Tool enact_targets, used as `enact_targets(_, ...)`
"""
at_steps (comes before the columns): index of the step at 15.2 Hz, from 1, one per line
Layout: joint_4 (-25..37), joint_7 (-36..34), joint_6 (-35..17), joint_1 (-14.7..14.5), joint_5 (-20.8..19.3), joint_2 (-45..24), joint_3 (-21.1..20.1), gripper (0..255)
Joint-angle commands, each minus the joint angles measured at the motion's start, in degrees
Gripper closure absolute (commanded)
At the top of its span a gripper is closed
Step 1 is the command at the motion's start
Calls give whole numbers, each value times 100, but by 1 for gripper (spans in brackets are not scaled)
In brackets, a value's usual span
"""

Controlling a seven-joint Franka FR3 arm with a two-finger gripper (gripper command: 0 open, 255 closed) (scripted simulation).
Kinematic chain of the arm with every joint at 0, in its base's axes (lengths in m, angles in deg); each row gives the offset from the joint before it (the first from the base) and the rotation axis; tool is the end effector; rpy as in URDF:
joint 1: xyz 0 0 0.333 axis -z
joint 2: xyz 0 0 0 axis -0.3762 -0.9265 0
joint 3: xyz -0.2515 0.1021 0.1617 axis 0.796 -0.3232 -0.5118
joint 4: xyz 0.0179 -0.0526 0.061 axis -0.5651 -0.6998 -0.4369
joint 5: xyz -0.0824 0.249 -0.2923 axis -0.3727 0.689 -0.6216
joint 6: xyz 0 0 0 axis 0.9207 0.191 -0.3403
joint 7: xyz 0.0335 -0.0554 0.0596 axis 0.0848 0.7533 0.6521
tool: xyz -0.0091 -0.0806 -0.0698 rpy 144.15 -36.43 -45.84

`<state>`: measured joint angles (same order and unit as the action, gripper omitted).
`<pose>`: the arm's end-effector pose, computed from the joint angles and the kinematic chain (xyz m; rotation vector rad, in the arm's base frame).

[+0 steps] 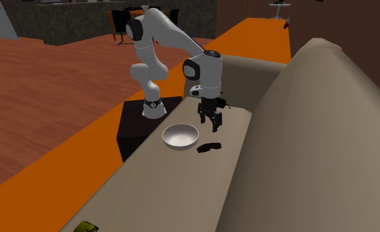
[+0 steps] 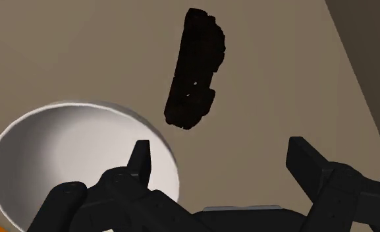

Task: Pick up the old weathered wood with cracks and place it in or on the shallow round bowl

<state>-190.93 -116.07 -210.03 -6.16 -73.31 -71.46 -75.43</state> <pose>0.5336 0.2648 0.4011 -2.5532 1.7513 -0.1143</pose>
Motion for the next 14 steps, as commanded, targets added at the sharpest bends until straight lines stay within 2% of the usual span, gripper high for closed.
enact_targets(1, 407, -687, 53, -242, -373, -570, 182, 0)
enact_targets(3, 731, -1099, 88, -455, -565, -969, 371, 0)
enact_targets(10, 597, -1269, -299, -585, -839, -1287, 546, 0)
enact_targets(14, 589, -1283, -329, -597, -863, -1315, 561, 0)
